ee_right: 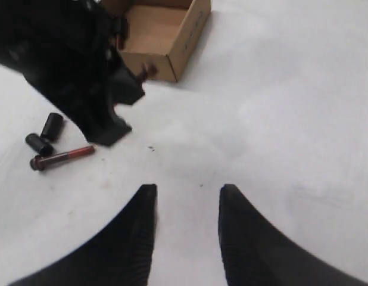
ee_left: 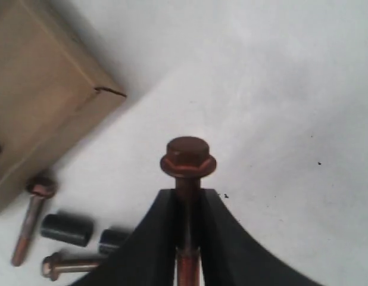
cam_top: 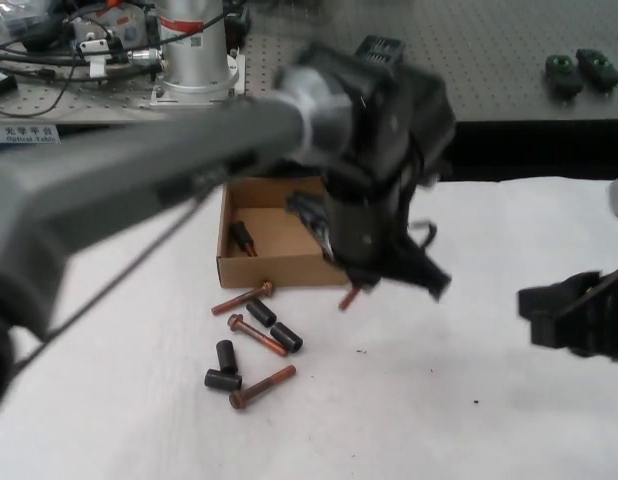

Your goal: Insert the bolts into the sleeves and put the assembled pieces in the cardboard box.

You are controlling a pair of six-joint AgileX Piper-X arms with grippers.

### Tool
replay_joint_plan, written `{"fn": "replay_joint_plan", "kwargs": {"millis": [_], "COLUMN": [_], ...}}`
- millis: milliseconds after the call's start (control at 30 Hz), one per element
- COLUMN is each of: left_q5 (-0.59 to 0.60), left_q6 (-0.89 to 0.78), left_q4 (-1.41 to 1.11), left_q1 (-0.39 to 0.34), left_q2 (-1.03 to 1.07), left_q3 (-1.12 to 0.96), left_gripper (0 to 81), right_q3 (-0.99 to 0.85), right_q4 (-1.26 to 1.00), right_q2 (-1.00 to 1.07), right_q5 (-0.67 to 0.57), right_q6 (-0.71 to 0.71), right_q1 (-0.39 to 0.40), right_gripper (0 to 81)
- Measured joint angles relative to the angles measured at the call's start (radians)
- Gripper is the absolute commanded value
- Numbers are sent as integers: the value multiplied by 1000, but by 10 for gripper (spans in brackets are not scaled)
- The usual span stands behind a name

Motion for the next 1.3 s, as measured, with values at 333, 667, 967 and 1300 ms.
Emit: {"fn": "replay_joint_plan", "kwargs": {"millis": [333, 667, 967, 1300], "left_q5": [42, 94, 130, 130], "left_q6": [3, -60, -170, -170], "left_q4": [-142, -439, -581, -601], "left_q1": [148, 304, 324, 324], "left_q2": [-345, -872, -1032, -1066], "left_q3": [234, 779, 1092, 1109], "left_gripper": [6, 6, 6, 6], "right_q3": [-346, -805, -975, -1115], "right_q4": [115, 352, 515, 571], "right_q2": [484, 931, 1081, 1144], "right_q5": [-110, -76, 63, 148], "right_q6": [-56, -203, -296, -314], "right_q1": [89, 232, 302, 315], "right_gripper": [274, 279, 281, 281]}}
